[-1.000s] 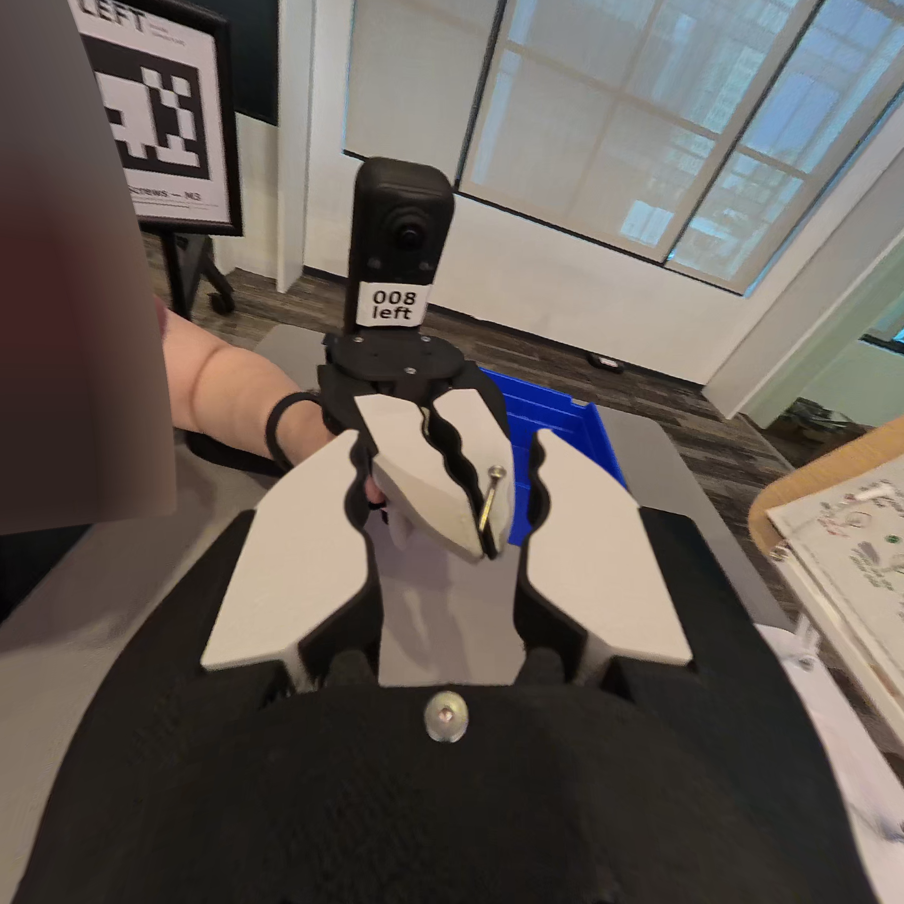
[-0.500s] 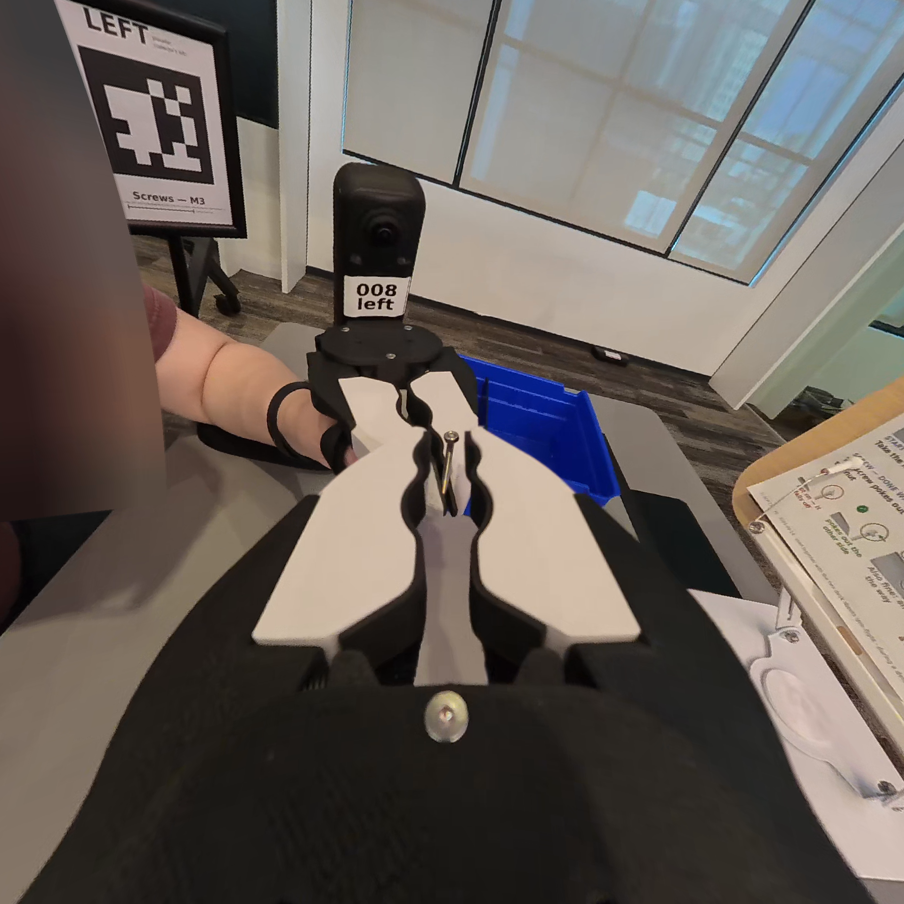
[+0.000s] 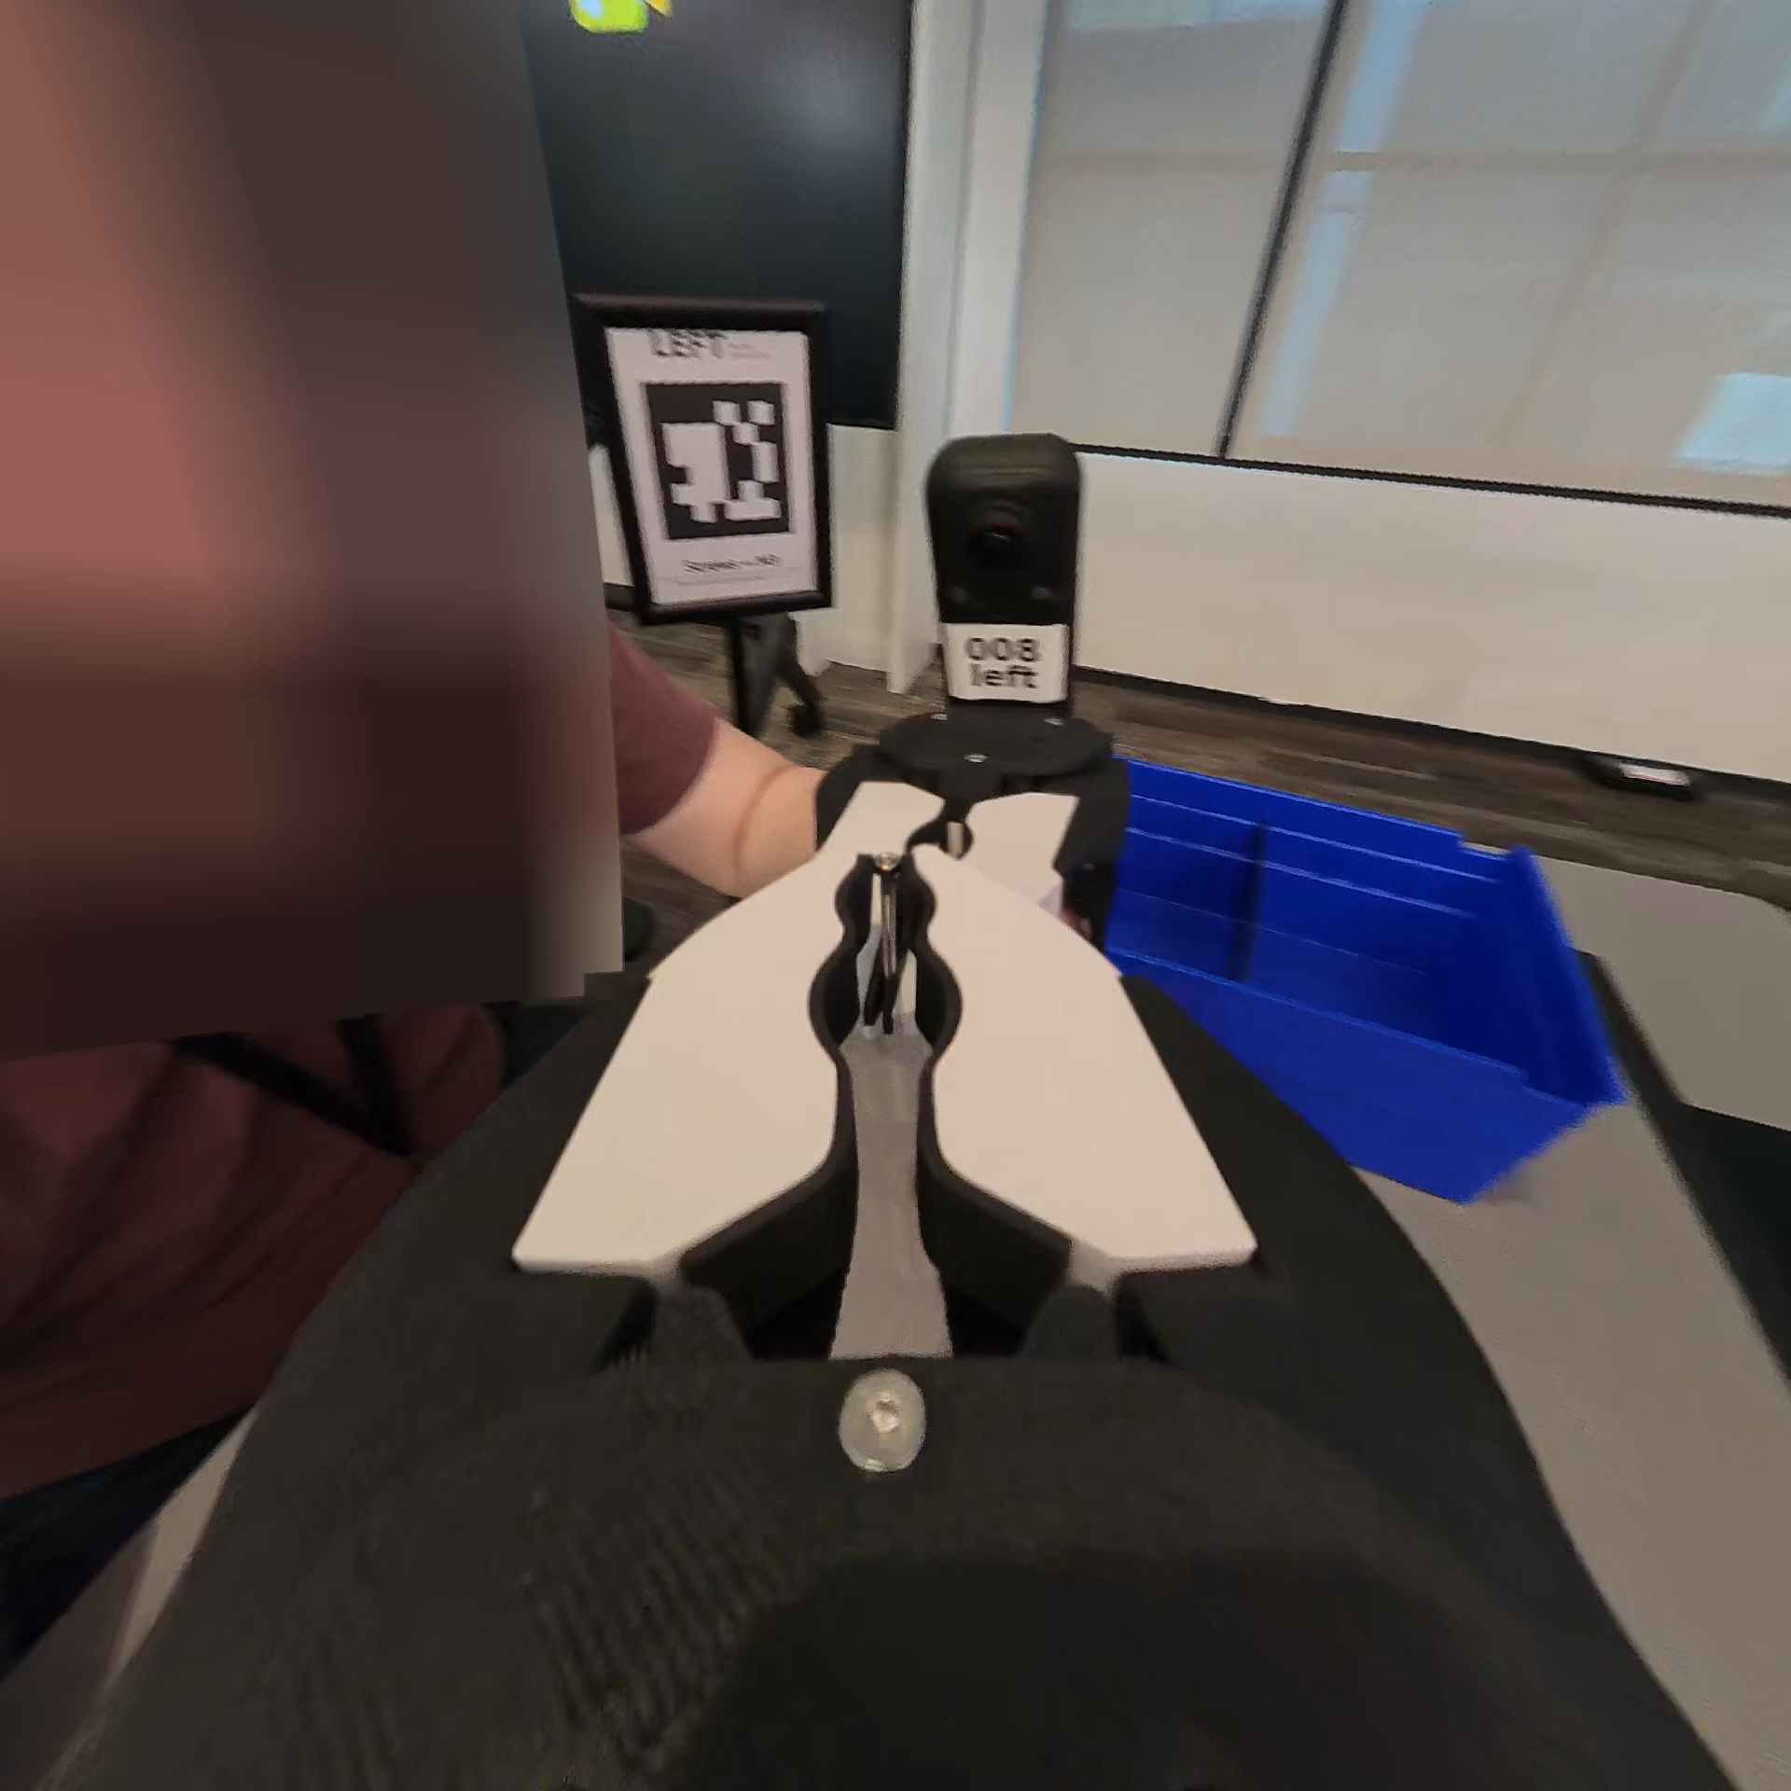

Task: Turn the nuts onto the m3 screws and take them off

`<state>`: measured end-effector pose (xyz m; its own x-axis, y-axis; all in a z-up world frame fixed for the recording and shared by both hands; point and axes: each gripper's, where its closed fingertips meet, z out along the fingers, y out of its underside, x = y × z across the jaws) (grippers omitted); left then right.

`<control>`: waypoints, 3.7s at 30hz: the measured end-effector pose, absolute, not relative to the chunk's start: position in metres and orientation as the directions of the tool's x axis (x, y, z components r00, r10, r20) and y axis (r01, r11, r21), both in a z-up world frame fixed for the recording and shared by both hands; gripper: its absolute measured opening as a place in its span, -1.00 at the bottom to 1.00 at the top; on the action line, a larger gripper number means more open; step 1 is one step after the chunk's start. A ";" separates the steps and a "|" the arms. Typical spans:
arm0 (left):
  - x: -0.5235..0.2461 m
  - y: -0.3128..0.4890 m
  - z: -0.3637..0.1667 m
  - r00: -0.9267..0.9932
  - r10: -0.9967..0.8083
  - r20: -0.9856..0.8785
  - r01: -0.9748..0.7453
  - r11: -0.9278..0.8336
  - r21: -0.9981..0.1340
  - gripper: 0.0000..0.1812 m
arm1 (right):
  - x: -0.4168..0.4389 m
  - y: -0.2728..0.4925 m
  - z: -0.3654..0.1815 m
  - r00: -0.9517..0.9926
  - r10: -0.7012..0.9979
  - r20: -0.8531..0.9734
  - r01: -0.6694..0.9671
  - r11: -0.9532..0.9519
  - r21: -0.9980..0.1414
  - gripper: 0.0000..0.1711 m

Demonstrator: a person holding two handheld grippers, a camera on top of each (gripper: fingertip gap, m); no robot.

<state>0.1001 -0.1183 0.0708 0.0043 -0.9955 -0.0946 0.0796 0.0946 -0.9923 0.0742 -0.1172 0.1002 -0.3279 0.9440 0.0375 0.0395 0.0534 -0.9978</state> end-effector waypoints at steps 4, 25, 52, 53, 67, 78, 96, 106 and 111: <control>0.104 -0.130 0.069 -0.056 -0.993 -0.109 0.076 0.104 -0.992 -0.98 | 0.077 -0.131 0.099 -0.434 0.901 -0.014 0.039 0.003 -0.999 -0.93; 0.083 -0.053 0.049 0.400 -0.913 -0.075 -0.094 0.040 -0.995 -0.98 | 0.060 -0.060 0.077 0.091 0.990 0.107 0.254 0.081 -0.964 -0.81; 0.096 -0.065 0.045 0.287 -0.956 -0.059 -0.055 0.045 -0.997 -0.98 | 0.052 -0.063 0.079 -0.019 0.993 0.117 0.060 0.118 -0.991 -0.22; 0.095 -0.068 0.049 0.278 -0.959 -0.054 -0.033 0.047 -0.998 -0.98 | 0.051 -0.070 0.083 -0.055 0.993 0.101 0.030 0.102 -0.994 -0.21; 0.084 -0.066 0.065 0.272 -0.962 0.011 0.062 0.006 -0.998 -0.98 | 0.033 -0.100 0.085 -0.125 0.977 0.175 0.021 0.179 -0.984 -0.12; 0.080 -0.061 0.065 0.302 -0.953 0.003 0.058 0.016 -0.998 -0.98 | 0.037 -0.092 0.083 -0.079 0.974 0.212 0.052 0.217 -0.975 -0.11; 0.082 -0.065 0.065 0.307 -0.951 -0.045 0.040 0.060 -0.997 -0.98 | 0.058 -0.065 0.098 -0.017 1.000 -0.009 0.005 -0.009 -1.000 -0.75; 0.082 -0.065 0.064 0.307 -0.951 -0.040 0.033 0.053 -0.998 -0.98 | 0.060 -0.068 0.094 -0.077 0.996 -0.050 0.024 -0.048 -0.999 -0.90; 0.084 -0.066 0.063 0.302 -0.953 -0.041 0.027 0.051 -0.998 -0.98 | 0.058 -0.071 0.092 -0.086 0.996 -0.035 0.030 -0.033 -0.999 -0.90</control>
